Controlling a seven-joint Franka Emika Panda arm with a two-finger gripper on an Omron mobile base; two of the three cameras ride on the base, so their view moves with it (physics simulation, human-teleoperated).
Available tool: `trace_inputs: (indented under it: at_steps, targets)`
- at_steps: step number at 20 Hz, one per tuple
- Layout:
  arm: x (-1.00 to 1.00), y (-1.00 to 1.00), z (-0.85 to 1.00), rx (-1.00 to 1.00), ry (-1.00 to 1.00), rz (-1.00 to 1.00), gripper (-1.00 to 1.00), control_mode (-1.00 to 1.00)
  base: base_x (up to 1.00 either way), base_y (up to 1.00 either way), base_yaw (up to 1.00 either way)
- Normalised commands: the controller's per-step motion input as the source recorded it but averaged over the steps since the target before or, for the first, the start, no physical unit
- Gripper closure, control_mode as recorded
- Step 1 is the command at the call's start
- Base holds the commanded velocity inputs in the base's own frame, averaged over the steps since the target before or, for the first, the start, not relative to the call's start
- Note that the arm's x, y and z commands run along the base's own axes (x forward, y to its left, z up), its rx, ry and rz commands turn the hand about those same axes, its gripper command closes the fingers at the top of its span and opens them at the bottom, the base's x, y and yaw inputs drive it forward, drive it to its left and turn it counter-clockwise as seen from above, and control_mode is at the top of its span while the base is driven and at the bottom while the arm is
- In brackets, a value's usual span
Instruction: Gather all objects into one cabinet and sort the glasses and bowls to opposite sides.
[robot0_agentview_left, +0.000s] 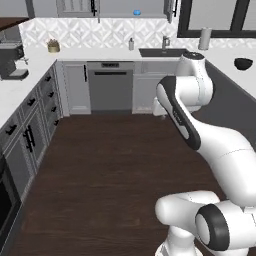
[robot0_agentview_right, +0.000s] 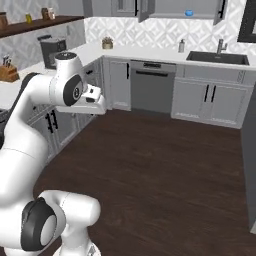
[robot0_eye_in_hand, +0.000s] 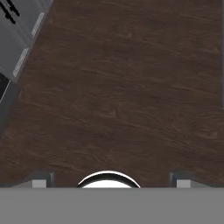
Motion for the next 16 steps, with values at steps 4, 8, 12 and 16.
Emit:
trace_inputs:
  at_steps: [4,8,12,16]
  targets:
    - [0.00,0.00,0.00,0.00,0.00,0.00,-1.00,1.00,1.00,-0.22,-0.21]
    - [0.00,0.00,0.00,0.00,0.00,0.00,-1.00,1.00,1.00,-0.06,-0.27]
    - [0.00,0.00,0.00,0.00,0.00,0.00,-1.00,1.00,1.00,0.00,-0.32]
    - [0.00,0.00,0.00,0.00,0.00,0.00,-1.00,1.00,1.00,0.12,-0.30]
